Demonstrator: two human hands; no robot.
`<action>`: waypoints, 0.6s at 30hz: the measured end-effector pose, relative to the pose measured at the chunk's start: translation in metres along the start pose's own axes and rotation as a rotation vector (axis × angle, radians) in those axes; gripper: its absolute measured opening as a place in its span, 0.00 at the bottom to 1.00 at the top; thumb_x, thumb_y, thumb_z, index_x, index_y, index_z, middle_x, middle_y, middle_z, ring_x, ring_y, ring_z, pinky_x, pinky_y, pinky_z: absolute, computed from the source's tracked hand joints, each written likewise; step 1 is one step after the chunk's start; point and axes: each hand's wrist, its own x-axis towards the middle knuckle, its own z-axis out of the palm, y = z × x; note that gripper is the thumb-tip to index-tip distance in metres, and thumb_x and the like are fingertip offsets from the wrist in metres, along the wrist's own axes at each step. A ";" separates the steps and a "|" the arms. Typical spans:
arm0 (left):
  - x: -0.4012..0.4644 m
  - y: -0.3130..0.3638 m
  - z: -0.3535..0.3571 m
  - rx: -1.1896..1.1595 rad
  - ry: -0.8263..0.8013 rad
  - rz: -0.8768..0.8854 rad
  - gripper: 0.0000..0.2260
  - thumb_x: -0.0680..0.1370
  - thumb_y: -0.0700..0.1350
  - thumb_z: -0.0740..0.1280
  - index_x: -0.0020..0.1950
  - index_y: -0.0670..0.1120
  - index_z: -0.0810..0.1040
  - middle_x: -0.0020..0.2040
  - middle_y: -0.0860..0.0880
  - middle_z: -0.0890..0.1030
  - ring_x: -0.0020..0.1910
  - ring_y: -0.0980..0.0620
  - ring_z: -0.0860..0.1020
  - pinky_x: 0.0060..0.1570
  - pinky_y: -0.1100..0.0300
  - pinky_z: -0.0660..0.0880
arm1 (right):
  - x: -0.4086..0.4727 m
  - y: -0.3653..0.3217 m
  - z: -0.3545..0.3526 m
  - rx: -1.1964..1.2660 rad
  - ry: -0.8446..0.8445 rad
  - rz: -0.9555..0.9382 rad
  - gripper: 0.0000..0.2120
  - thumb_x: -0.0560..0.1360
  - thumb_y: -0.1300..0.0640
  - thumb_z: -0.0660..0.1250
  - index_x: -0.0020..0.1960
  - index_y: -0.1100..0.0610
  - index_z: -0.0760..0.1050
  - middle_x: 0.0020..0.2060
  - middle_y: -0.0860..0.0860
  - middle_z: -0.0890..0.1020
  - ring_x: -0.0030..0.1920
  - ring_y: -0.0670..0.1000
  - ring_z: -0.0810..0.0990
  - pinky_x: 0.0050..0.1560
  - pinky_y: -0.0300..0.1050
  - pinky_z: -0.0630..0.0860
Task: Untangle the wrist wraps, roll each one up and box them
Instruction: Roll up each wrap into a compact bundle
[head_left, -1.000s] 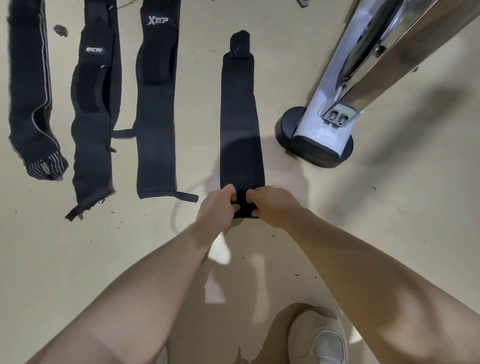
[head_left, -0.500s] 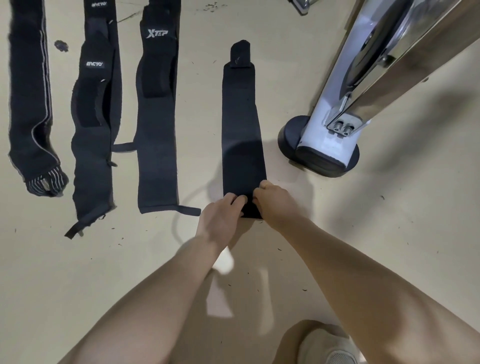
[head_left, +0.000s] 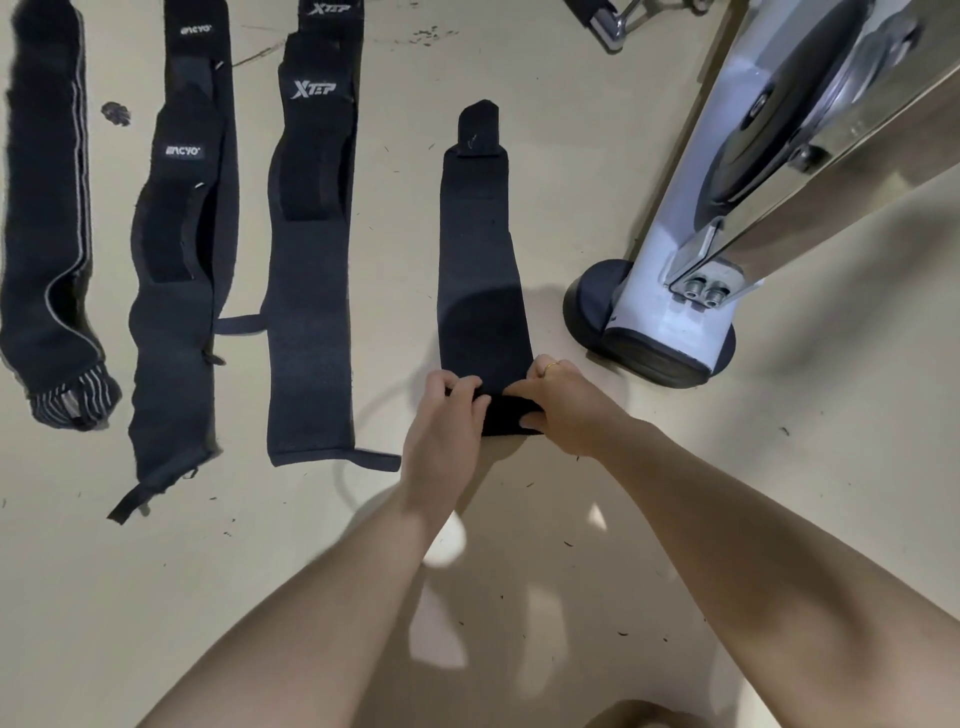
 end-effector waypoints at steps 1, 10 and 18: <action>0.001 -0.003 -0.003 0.003 -0.014 0.052 0.13 0.81 0.44 0.62 0.64 0.42 0.72 0.57 0.53 0.70 0.50 0.55 0.71 0.47 0.71 0.64 | 0.004 0.001 -0.001 0.030 -0.008 -0.018 0.18 0.77 0.62 0.64 0.67 0.54 0.71 0.53 0.52 0.69 0.55 0.55 0.70 0.53 0.45 0.71; 0.022 -0.012 -0.011 0.045 0.025 0.083 0.19 0.79 0.41 0.65 0.69 0.44 0.69 0.63 0.45 0.72 0.61 0.48 0.72 0.54 0.64 0.67 | 0.030 -0.002 0.002 0.064 0.423 0.033 0.06 0.74 0.67 0.60 0.46 0.58 0.66 0.39 0.52 0.69 0.36 0.50 0.66 0.31 0.38 0.63; 0.047 -0.003 -0.017 0.030 0.033 -0.104 0.18 0.82 0.47 0.58 0.72 0.49 0.66 0.66 0.49 0.67 0.60 0.49 0.71 0.51 0.61 0.66 | 0.027 0.007 -0.001 -0.328 0.435 -0.150 0.23 0.58 0.56 0.80 0.52 0.60 0.82 0.44 0.56 0.82 0.39 0.58 0.80 0.40 0.47 0.76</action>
